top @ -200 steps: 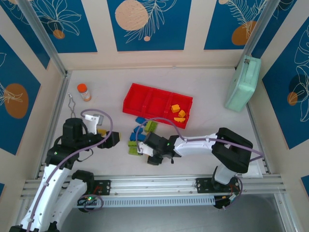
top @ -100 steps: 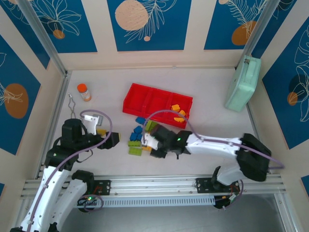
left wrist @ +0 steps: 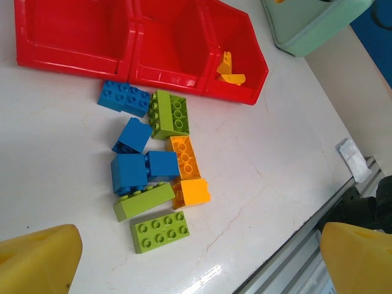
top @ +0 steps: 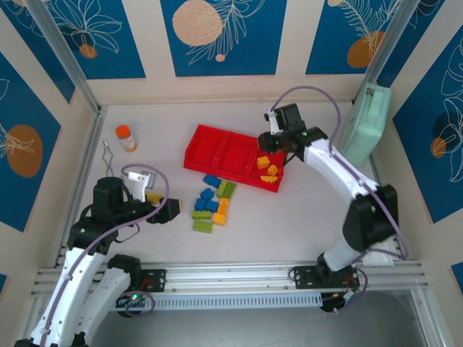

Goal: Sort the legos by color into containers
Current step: Place the lego in the container.

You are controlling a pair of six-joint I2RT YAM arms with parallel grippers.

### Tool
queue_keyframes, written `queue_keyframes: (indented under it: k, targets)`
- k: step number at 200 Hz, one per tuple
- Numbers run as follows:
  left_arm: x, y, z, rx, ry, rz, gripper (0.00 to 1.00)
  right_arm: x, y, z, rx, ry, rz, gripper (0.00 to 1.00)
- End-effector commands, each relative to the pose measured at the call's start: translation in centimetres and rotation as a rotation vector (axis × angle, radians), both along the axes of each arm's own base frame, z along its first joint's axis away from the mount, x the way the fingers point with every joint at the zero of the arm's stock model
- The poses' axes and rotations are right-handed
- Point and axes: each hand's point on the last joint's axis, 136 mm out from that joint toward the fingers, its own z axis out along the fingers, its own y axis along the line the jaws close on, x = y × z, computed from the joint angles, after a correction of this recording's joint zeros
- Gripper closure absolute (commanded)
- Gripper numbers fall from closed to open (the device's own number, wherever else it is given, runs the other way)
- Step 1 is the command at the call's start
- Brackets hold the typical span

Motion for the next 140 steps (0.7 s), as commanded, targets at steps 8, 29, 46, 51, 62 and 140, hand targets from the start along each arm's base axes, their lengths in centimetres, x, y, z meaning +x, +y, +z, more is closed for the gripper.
queue_keyframes:
  k: [8,29,46,51,62,140]
  targets:
    - [-0.1,-0.3,0.2,0.001,-0.020,-0.027,0.01,0.0,-1.0,-4.7,-0.018,0.227,-0.120,1.00]
    - [-0.1,-0.3,0.2,0.001,-0.020,-0.028,0.01,1.3,-1.5,-6.5,-0.034,0.262,-0.154,1.00]
    - [-0.2,-0.4,0.1,0.000,-0.018,-0.030,0.01,2.1,-2.1,-7.5,-0.058,0.282,-0.180,0.99]
    - [-0.1,-0.4,0.2,0.000,-0.019,-0.029,0.01,2.2,-2.3,-7.7,-0.072,0.285,-0.189,0.97]
    - [-0.1,-0.4,0.2,0.000,-0.019,-0.029,0.01,2.4,-2.9,-8.2,-0.101,0.292,-0.210,0.92]
    - [-0.1,-0.4,0.2,-0.001,-0.020,-0.030,0.01,1.8,-3.5,-5.5,-0.121,0.207,-0.230,0.32]
